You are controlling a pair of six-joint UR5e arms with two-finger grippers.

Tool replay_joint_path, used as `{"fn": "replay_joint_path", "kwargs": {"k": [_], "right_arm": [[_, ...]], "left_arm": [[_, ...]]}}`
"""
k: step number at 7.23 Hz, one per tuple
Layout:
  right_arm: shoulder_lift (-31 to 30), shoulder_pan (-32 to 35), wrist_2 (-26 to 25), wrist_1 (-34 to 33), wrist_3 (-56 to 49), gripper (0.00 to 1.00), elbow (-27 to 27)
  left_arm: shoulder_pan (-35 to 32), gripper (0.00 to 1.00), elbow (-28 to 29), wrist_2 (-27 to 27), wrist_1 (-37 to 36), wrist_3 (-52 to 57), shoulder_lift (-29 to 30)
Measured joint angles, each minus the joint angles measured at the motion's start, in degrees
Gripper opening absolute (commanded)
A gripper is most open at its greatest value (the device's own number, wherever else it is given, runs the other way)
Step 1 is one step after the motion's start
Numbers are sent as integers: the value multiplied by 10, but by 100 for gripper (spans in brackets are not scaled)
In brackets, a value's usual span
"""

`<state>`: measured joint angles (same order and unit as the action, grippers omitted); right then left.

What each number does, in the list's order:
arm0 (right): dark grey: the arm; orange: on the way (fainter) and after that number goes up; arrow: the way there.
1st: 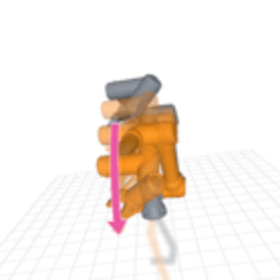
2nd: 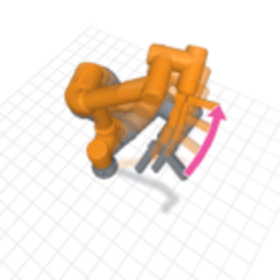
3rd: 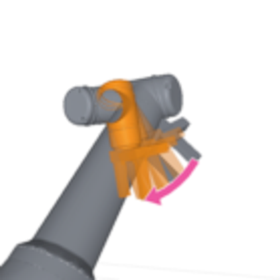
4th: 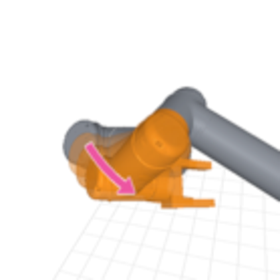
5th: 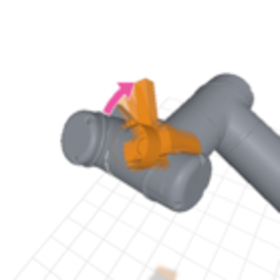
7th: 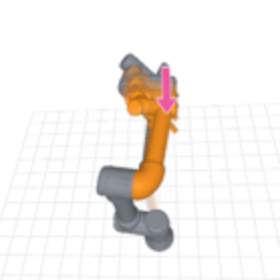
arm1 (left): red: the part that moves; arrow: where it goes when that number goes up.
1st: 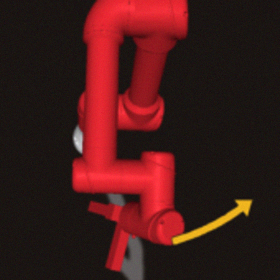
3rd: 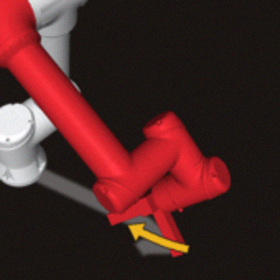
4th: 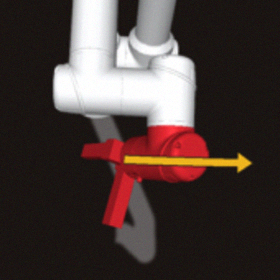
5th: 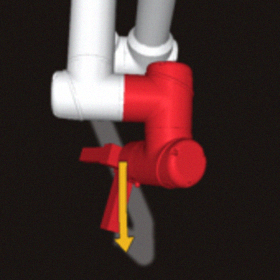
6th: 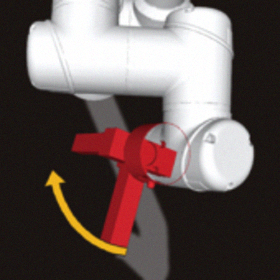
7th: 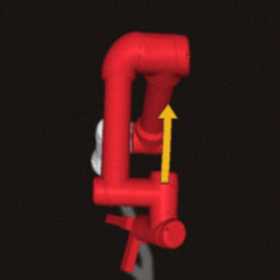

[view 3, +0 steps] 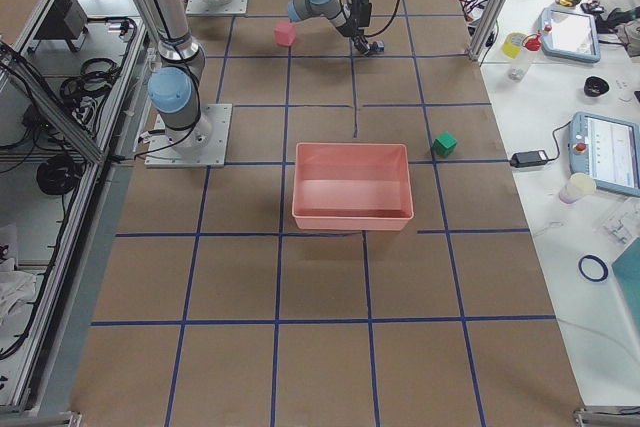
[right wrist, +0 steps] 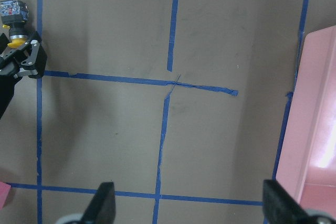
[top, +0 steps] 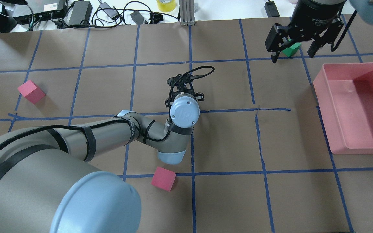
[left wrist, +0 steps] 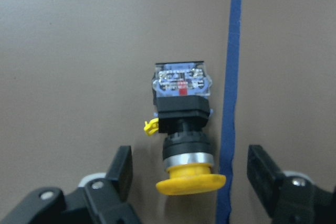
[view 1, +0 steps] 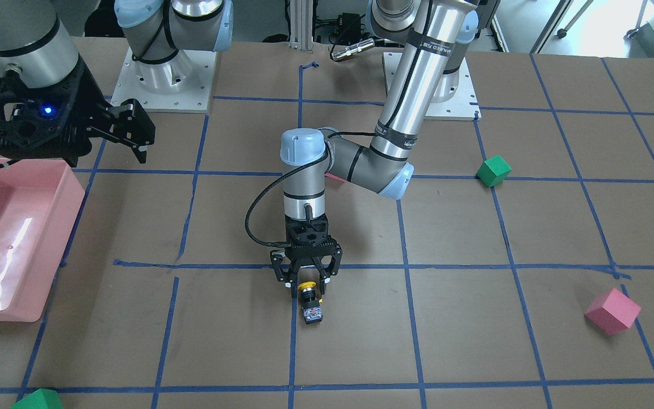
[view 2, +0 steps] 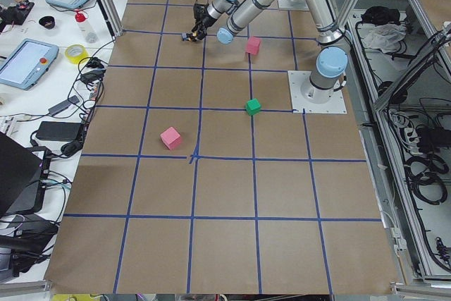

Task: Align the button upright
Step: 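Lower the left gripper over the lying button and grasp its yellow cap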

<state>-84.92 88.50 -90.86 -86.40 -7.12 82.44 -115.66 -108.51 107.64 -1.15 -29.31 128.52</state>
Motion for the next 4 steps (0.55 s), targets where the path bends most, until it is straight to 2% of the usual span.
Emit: {"fn": "replay_joint_path", "kwargs": {"k": [4], "right_arm": [[0, 0, 0, 1, 0, 100, 1]], "left_arm": [[0, 10, 3, -3, 7, 9, -28]]}}
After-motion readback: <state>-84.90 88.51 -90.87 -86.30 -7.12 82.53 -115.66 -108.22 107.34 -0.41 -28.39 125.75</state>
